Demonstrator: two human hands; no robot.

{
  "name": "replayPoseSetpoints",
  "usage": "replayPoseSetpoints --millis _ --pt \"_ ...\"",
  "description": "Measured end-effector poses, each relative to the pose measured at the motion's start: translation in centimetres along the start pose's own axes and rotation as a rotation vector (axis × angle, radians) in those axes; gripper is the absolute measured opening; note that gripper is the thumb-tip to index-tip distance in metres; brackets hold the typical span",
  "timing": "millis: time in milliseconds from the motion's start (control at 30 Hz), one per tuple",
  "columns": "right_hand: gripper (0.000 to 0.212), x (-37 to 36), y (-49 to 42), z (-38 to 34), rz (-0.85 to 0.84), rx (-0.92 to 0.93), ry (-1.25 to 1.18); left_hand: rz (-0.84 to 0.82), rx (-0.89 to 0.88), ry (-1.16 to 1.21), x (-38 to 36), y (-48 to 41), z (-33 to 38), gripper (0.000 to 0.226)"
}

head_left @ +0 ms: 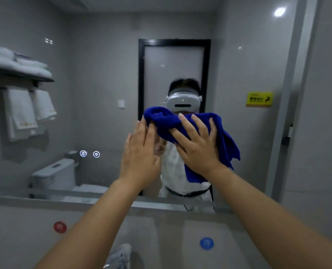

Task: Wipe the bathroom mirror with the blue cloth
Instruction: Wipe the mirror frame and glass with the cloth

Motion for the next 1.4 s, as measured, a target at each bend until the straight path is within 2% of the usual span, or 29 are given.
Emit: replayPoseSetpoints --millis 67,133,267,333,367,567,733,833,933,1100,1300,1400 --pt "0.037 -0.2 3.1 -1.7 -0.023 0.041 0.012 -0.023 0.009 -0.035 -1.4 2.1 -1.4 0.079" --pt "0.039 -0.3 6.6 -4.4 -0.049 0.173 0.008 -0.045 0.008 -0.092 -2.7 4.1 -2.7 0.08" --pt "0.038 -0.2 10.1 -8.3 -0.075 0.659 -0.07 -0.061 0.024 -0.113 -3.1 6.5 -4.6 0.076" --pt "0.037 -0.3 8.5 -7.8 -0.06 0.808 -0.068 -0.05 0.023 -0.131 -2.4 6.6 -5.2 0.073" --pt "0.035 -0.4 6.8 -6.9 -0.045 0.805 -0.068 -0.038 0.026 -0.138 -2.0 6.4 -5.5 0.075" --pt "0.035 -0.7 -5.1 -2.3 0.024 0.424 -0.048 0.023 0.127 0.007 -1.8 5.3 -4.4 0.086" --pt "0.039 -0.4 -4.9 -2.8 0.023 0.127 -0.058 0.049 0.183 0.08 -2.8 5.3 -3.6 0.089" --pt "0.038 -0.3 -0.6 -5.8 0.055 0.194 -0.109 0.061 0.267 0.12 -3.8 6.8 -4.9 0.088" --pt "0.039 -0.9 4.0 -8.3 0.016 0.275 -0.156 0.03 0.343 0.133 -5.4 9.7 -6.4 0.078" --pt "0.039 -0.9 9.0 -9.8 -0.016 0.386 -0.228 -0.057 0.426 -0.008 -8.5 14.5 -6.7 0.074" --pt "0.029 -0.3 13.6 -6.8 -0.016 0.324 -0.209 -0.112 0.406 -0.002 -12.1 16.1 -3.9 0.076" --pt "0.031 0.1 15.9 -4.5 -0.019 0.296 -0.163 -0.153 0.352 0.005 -14.2 16.1 -2.2 0.075"
Point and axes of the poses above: each hand's wrist, its own y-axis away from the middle knuckle, its own x-axis out of the back of the hand, z = x × y, the point moved 10 cm from there along -y, towards the middle knuckle, and after that the axes turned 12 degrees about y, right-handed, at the moved point
